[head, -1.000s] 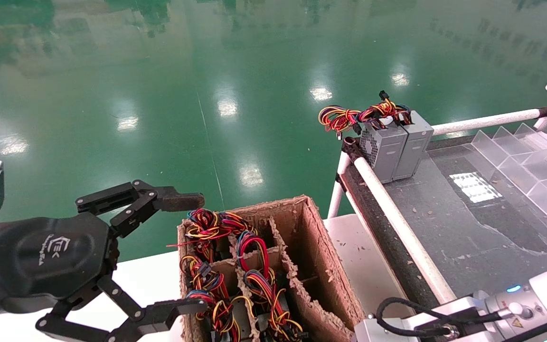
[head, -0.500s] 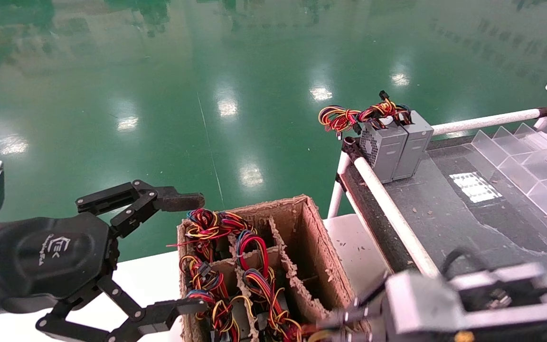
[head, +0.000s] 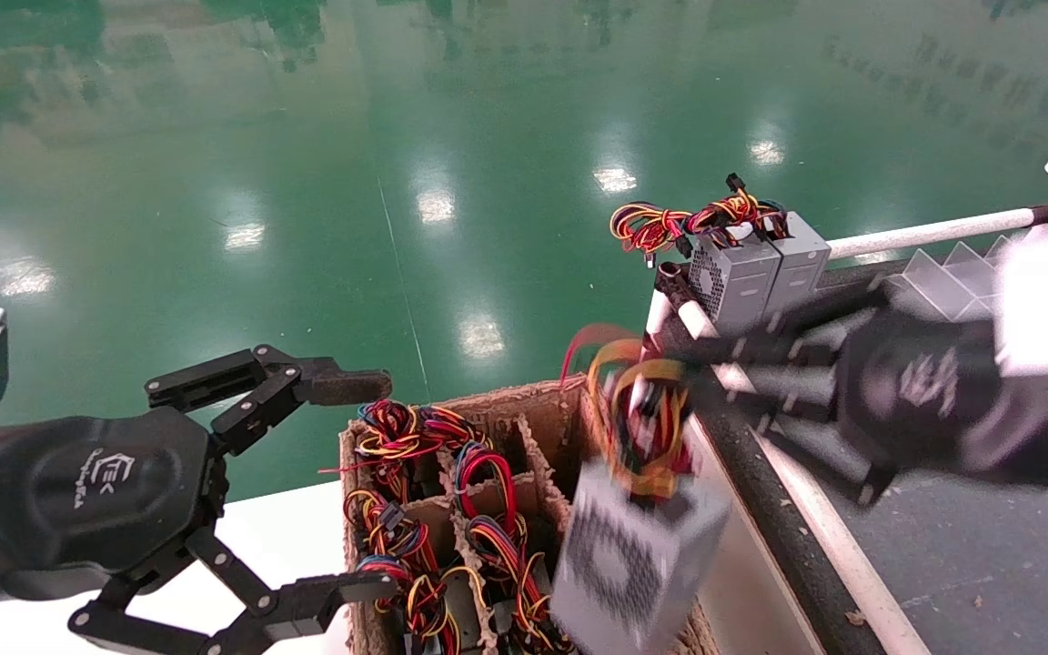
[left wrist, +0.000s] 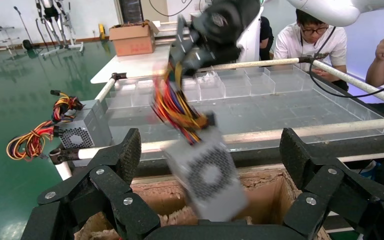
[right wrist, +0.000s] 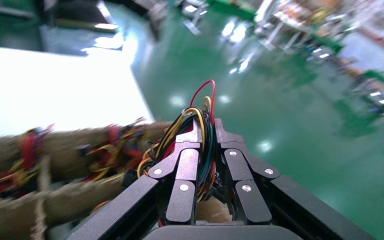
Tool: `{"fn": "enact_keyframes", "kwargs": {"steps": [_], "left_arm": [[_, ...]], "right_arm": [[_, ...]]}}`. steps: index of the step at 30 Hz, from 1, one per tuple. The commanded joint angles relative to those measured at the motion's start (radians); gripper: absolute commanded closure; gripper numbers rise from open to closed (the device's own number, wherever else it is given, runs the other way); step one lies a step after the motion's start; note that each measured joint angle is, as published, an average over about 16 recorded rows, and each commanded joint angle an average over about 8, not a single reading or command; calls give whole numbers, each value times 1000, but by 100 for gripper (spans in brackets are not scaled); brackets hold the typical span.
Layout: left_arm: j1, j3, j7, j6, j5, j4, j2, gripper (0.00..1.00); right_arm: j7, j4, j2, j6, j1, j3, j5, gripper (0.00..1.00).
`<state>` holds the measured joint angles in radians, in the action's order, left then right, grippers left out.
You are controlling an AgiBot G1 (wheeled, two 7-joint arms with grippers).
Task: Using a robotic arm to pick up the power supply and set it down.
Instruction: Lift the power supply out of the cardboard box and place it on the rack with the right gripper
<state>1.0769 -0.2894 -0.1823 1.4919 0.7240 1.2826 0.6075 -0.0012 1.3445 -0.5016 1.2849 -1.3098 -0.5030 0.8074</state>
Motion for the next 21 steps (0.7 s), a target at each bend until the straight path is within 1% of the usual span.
{"fn": "enact_keyframes", "kwargs": {"steps": [1, 9, 15, 21], "left_arm": [[0, 0, 0, 0, 0, 0, 0, 0], [0, -1, 0, 0, 0, 0, 0, 0], [0, -1, 1, 0, -1, 0, 0, 0], [0, -1, 1, -1, -1, 0, -1, 0]], "right_arm": [[-16, -1, 13, -26, 10, 24, -29, 100], [-78, -9, 67, -150, 71, 96, -76, 100], [-103, -35, 107, -230, 106, 124, -71, 100], [-128, -98, 154, -294, 149, 147, -66, 100]]}}
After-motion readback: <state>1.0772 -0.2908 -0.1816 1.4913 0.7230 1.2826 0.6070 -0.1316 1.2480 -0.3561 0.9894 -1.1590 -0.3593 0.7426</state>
